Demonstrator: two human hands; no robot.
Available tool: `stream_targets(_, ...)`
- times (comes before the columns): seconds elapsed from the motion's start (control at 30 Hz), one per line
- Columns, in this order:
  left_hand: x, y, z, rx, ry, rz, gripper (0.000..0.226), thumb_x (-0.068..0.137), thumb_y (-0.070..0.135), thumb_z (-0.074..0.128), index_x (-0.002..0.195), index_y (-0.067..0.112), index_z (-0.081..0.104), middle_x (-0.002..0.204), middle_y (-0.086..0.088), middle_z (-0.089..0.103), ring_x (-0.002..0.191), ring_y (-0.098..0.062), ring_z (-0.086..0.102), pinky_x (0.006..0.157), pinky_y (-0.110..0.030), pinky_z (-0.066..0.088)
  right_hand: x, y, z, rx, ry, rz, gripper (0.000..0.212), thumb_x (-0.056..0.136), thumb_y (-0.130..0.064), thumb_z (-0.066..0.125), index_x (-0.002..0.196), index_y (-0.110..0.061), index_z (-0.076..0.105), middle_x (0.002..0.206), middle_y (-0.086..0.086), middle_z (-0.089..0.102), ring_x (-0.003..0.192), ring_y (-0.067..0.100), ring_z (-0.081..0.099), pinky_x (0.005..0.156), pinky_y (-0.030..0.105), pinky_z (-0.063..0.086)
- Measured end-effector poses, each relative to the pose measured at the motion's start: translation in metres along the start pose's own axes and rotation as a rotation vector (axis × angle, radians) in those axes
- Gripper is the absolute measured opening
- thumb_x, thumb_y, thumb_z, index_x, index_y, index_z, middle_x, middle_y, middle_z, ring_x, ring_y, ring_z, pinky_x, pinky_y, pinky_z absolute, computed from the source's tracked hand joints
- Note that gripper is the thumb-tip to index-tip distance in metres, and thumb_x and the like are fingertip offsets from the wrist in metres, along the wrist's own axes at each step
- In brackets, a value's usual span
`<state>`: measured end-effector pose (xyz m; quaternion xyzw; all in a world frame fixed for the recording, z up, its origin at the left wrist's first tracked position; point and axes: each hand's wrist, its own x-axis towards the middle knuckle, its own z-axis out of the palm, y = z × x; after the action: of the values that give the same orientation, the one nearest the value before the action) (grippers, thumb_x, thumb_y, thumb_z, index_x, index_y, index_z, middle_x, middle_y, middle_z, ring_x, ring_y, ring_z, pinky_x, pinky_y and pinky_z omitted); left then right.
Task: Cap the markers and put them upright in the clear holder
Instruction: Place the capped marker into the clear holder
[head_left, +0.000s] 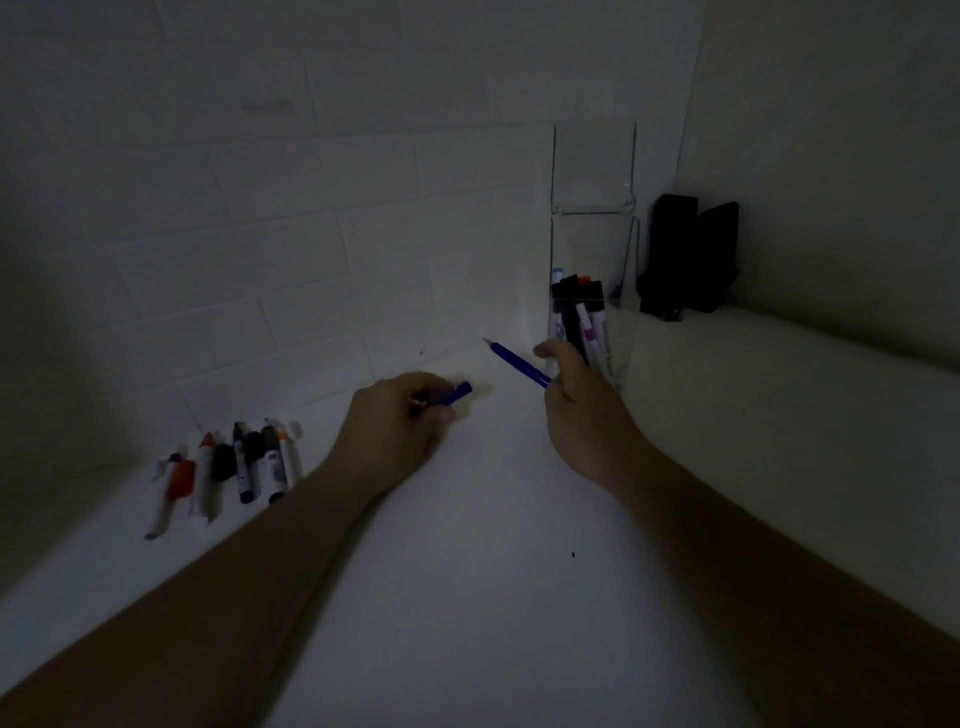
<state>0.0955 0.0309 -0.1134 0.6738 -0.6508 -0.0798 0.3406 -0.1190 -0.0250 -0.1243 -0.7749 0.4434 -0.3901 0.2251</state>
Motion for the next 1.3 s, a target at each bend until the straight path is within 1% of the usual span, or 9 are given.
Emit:
stream_targets(0.13,-0.001,-0.006,0.005,-0.054,0.067,-0.047,0.014,0.084,0.024,0.073,0.097,0.029,0.073,0.091,0.014,0.069,0.085,-0.006,0.063,0.075,-0.019,0.046,-0.003,-0.001,-0.005,-0.102,-0.045,-0.099,0.026,0.104,-0.033,0.043,0.102,-0.021,0.065,0.065,-0.004,0.052,0.053,0.008,0.044,0.052,0.025,0.033)
stream_targets(0.3,0.001,-0.009,0.004,-0.136,0.090,-0.075,0.014,0.085,0.022,0.074,0.097,0.028,0.074,0.089,0.013,0.070,0.086,-0.006,0.064,0.076,-0.019,0.045,0.005,0.009,-0.008,-0.205,-0.024,-0.134,0.015,0.097,-0.042,0.055,0.101,-0.035,0.067,0.075,-0.008,0.052,0.061,0.004,0.049,0.056,0.017,0.029)
stream_targets(0.47,0.001,-0.012,0.005,-0.135,0.084,-0.053,0.018,0.084,0.024,0.075,0.102,0.026,0.075,0.093,0.013,0.071,0.085,0.001,0.062,0.074,-0.010,0.041,0.000,0.006,-0.007,-0.207,-0.014,-0.140,0.014,0.096,-0.039,0.058,0.103,-0.032,0.068,0.080,-0.010,0.048,0.067,0.006,0.048,0.058,0.018,0.029)
stream_targets(0.67,-0.001,-0.006,0.005,-0.072,0.052,-0.017,0.017,0.085,0.022,0.075,0.101,0.028,0.075,0.092,0.013,0.071,0.086,-0.003,0.062,0.074,-0.005,0.039,0.000,0.009,-0.002,-0.251,-0.018,-0.185,0.017,0.095,-0.044,0.058,0.107,-0.036,0.068,0.084,-0.005,0.047,0.068,0.006,0.047,0.059,0.020,0.030)
stream_targets(0.8,-0.006,0.000,0.008,-0.027,0.032,0.124,0.020,0.085,0.024,0.074,0.104,0.031,0.076,0.096,0.016,0.074,0.087,0.001,0.064,0.084,-0.011,0.048,-0.003,0.003,0.000,-0.362,0.008,-0.244,0.020,0.092,-0.038,0.065,0.111,-0.033,0.068,0.092,-0.005,0.043,0.076,0.008,0.043,0.064,0.015,0.029)
stream_targets(0.93,-0.012,0.006,0.009,-0.045,0.048,0.257,0.023,0.088,0.020,0.072,0.109,0.027,0.076,0.100,0.011,0.076,0.092,0.001,0.064,0.086,-0.016,0.051,-0.005,-0.006,0.005,-0.314,0.003,-0.271,0.019,0.090,-0.032,0.068,0.108,-0.030,0.070,0.093,-0.006,0.047,0.081,0.009,0.047,0.070,0.023,0.035)
stream_targets(1.07,-0.012,0.006,0.010,-0.083,0.069,0.220,0.021,0.087,0.020,0.073,0.106,0.028,0.077,0.097,0.013,0.076,0.086,0.002,0.066,0.082,-0.012,0.049,-0.007,-0.007,0.006,-0.206,0.031,-0.218,0.016,0.088,-0.029,0.072,0.103,-0.024,0.070,0.094,-0.006,0.051,0.084,0.012,0.052,0.076,0.028,0.044)
stream_targets(1.23,-0.014,0.011,0.012,-0.001,0.114,0.333,0.019,0.083,0.016,0.075,0.101,0.024,0.078,0.089,0.009,0.077,0.074,-0.003,0.066,0.073,-0.019,0.053,-0.009,-0.009,0.006,-0.175,0.013,-0.164,0.014,0.087,-0.025,0.073,0.100,-0.021,0.069,0.090,-0.009,0.054,0.081,0.009,0.052,0.071,0.022,0.039)
stream_targets(1.3,-0.016,0.012,0.012,0.036,0.082,0.364,0.018,0.083,0.017,0.074,0.099,0.024,0.078,0.085,0.008,0.076,0.068,-0.002,0.063,0.067,-0.008,0.046,-0.010,-0.008,0.004,-0.165,-0.025,-0.153,0.013,0.087,-0.024,0.072,0.099,-0.021,0.069,0.089,-0.009,0.057,0.080,0.008,0.053,0.072,0.024,0.042)
